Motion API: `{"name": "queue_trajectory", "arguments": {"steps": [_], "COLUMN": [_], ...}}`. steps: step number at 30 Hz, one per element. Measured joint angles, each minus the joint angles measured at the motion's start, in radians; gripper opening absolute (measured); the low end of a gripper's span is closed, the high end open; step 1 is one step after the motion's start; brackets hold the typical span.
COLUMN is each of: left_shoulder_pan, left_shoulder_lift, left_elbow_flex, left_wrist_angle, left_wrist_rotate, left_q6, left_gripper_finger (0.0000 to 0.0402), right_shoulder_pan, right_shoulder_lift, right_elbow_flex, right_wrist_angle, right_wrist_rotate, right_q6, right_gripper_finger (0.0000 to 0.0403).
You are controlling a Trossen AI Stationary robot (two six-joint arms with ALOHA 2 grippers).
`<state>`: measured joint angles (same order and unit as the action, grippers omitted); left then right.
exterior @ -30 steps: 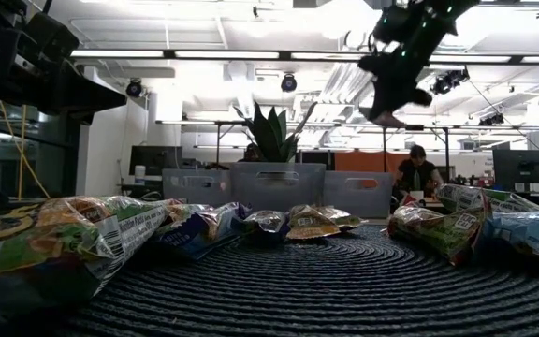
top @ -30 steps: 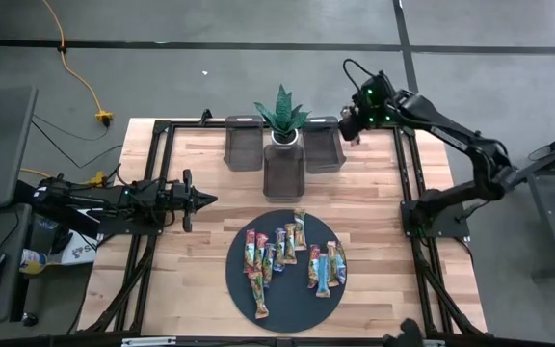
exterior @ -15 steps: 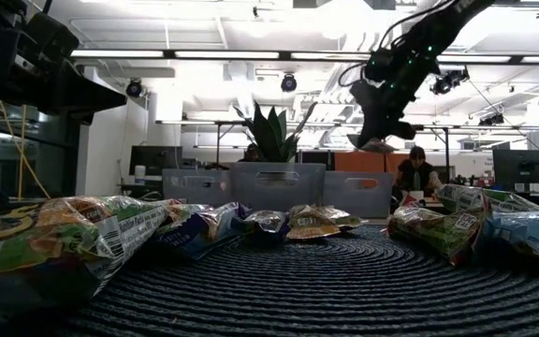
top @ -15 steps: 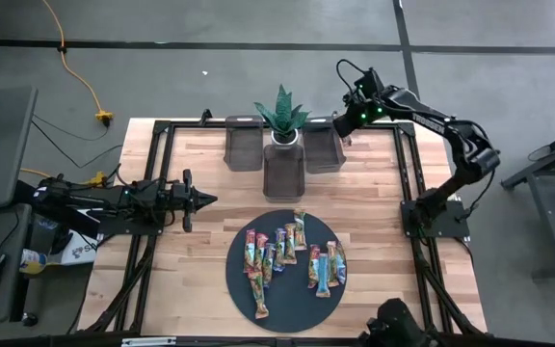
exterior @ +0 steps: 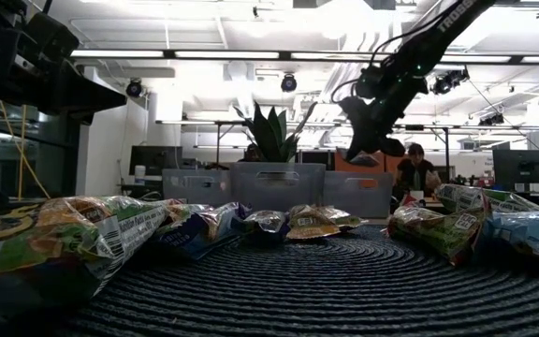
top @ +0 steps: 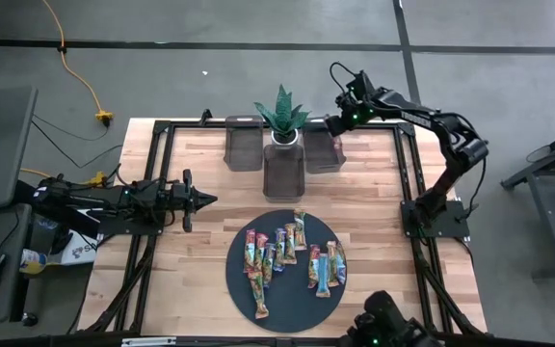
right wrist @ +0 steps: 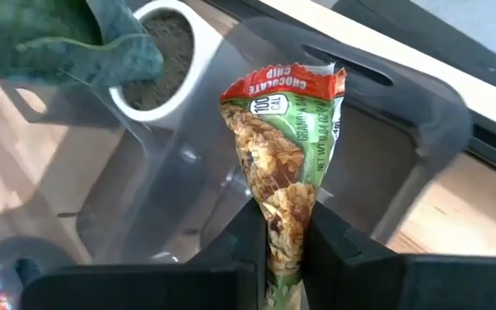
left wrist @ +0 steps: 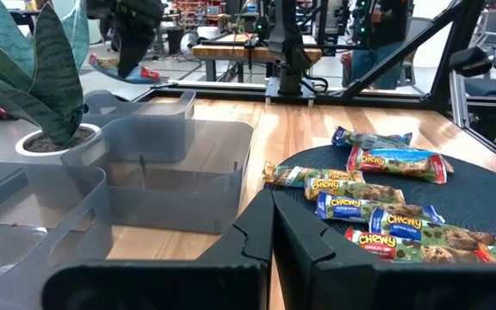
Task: Pick and place Granola Bars by type
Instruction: Put the red granola bar into the right black bin
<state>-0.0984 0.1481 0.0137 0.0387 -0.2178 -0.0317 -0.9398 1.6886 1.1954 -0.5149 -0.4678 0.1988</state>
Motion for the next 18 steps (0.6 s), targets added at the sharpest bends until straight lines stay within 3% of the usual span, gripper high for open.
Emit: {"name": "queue_trajectory", "arguments": {"steps": [9, 18], "left_shoulder_pan": [0.000, 0.000], "left_shoulder_lift": [0.000, 0.000], "left_elbow_flex": [0.000, 0.000], "left_wrist_angle": [0.000, 0.000], "left_wrist_rotate": [0.000, 0.000], "left_q6": [0.000, 0.000], "left_gripper_finger": [0.0001, 0.0001], "right_shoulder_pan": [0.008, 0.037], "right_shoulder_lift": [0.029, 0.032], "right_elbow_flex": [0.000, 0.000], "right_wrist_angle": [0.015, 0.018], "right_wrist_rotate": [-0.070, -0.033], "right_q6": [0.014, 0.025], "right_gripper_finger": [0.0047, 0.0039]}}
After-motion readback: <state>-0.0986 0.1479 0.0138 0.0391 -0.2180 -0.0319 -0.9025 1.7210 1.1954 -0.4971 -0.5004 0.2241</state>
